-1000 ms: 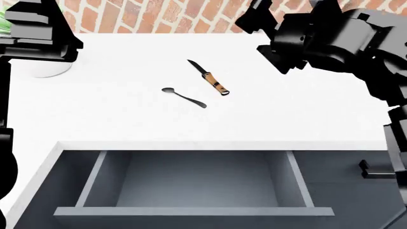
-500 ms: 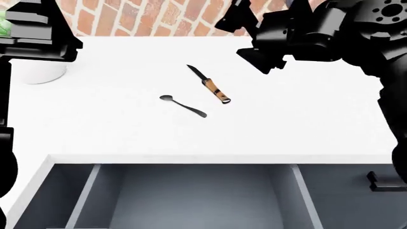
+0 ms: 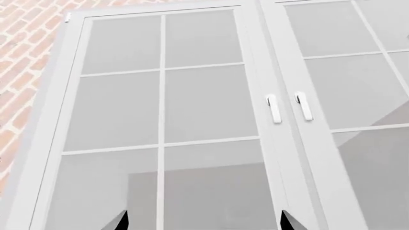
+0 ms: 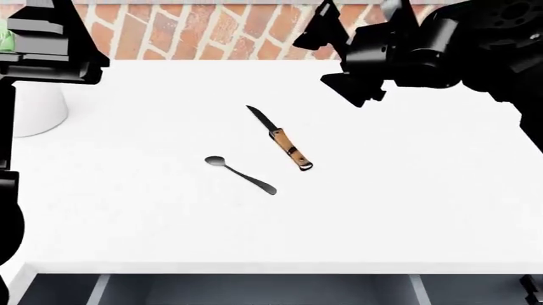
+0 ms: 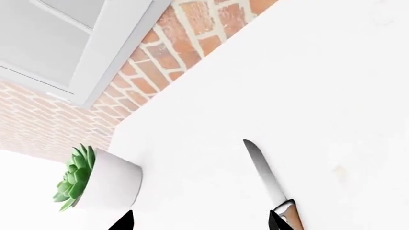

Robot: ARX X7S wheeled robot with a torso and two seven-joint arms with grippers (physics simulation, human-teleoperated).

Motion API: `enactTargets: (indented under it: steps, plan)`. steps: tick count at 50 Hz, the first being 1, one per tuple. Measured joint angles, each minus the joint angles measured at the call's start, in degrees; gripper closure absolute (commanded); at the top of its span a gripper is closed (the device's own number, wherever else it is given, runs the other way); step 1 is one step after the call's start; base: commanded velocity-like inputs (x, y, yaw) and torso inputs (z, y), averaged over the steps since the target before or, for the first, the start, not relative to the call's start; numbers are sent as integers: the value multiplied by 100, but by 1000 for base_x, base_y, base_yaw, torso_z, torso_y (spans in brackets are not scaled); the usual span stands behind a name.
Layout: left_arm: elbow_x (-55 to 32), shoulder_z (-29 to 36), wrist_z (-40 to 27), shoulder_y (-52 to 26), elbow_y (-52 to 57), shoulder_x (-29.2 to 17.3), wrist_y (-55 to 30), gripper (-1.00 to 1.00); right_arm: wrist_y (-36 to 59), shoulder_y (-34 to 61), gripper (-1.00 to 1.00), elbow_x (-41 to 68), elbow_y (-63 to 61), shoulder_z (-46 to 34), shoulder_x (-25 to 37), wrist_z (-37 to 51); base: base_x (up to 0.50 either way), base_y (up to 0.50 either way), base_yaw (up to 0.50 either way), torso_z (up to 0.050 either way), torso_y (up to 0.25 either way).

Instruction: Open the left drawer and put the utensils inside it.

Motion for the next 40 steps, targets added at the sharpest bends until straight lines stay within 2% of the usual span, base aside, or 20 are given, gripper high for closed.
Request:
enactTargets:
  steps: [22,40]
  plan:
    - [-28,12,-36,0,-13,-37,-5,-100,587,-57,-100,710,15,-1070,-146,133,0,0,0,0,0]
    - [-32,-4,-54,53,-27,-61,44,-100,257,23,-100,666,17,-3173,-527,-328,0,0,0,0,0]
